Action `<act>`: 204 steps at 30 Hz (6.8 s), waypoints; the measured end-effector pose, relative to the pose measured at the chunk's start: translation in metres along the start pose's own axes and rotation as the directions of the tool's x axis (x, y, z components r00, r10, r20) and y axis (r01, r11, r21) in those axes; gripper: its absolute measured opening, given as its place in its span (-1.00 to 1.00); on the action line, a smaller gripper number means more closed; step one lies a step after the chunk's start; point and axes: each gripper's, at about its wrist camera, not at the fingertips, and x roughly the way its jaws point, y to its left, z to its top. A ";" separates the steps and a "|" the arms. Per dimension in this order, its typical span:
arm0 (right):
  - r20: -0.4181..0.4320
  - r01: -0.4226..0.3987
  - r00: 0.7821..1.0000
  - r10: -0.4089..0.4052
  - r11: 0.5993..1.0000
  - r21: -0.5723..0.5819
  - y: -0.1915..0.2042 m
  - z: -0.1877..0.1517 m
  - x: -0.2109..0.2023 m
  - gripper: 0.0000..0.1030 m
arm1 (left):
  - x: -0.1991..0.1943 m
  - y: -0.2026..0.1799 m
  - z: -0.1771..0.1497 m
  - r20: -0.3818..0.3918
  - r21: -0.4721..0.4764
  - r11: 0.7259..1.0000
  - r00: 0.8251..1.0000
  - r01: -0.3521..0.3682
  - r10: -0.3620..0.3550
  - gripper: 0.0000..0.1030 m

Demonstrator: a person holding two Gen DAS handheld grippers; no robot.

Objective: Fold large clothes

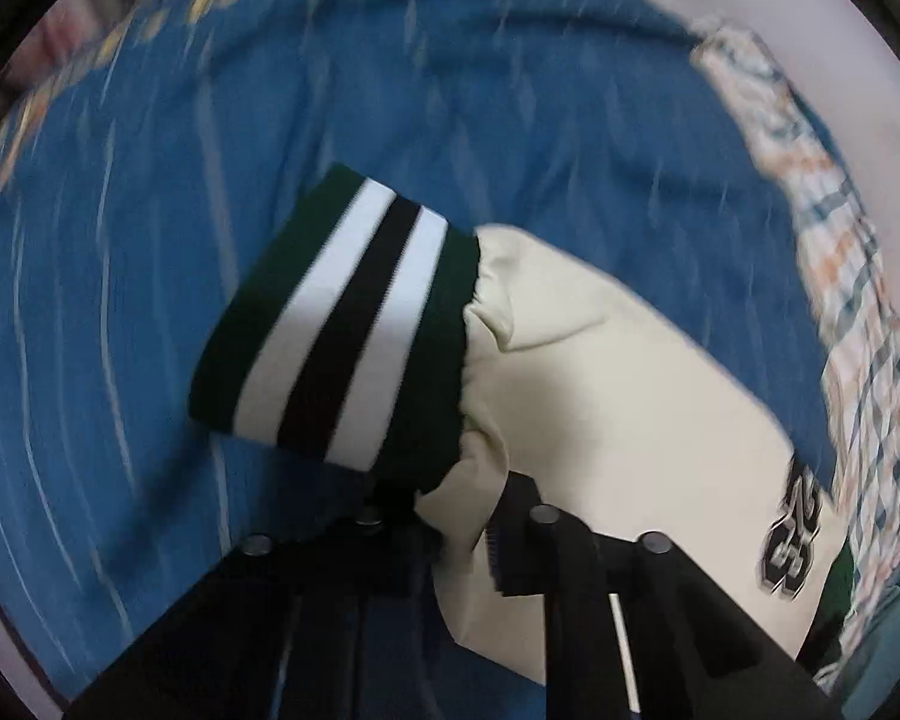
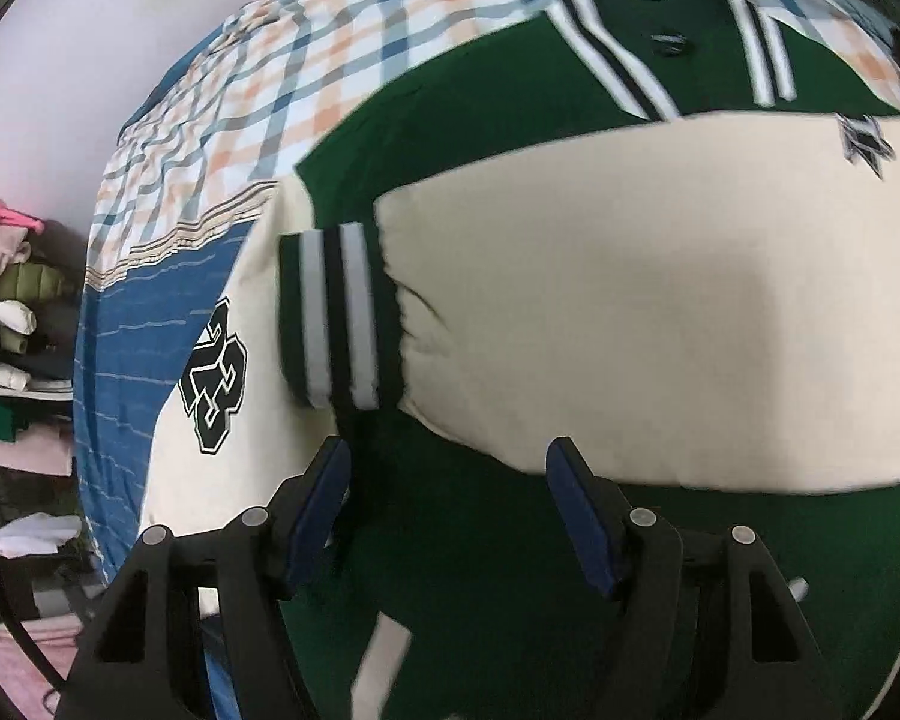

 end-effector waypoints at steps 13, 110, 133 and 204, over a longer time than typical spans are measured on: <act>0.016 0.200 0.980 -0.199 0.976 -0.082 0.094 0.034 0.065 -0.90 | -0.065 -0.097 0.068 0.301 0.430 0.900 0.950 -0.064 -0.076 -0.83; -0.335 -0.247 0.869 0.365 0.905 0.345 -0.239 -0.104 -0.028 0.09 | -0.066 -0.131 -0.270 0.215 0.769 0.547 0.939 -0.332 0.267 1.00; -0.532 -0.141 0.788 0.310 0.932 0.335 -0.191 -0.199 0.013 -0.45 | -0.088 -0.064 -0.294 0.110 0.811 0.523 0.947 -0.262 0.303 1.00; -0.155 0.021 0.988 0.016 0.973 0.231 -0.445 -0.125 -0.194 -0.07 | -0.053 -0.212 -0.534 0.335 0.866 0.279 0.896 -0.414 0.290 1.00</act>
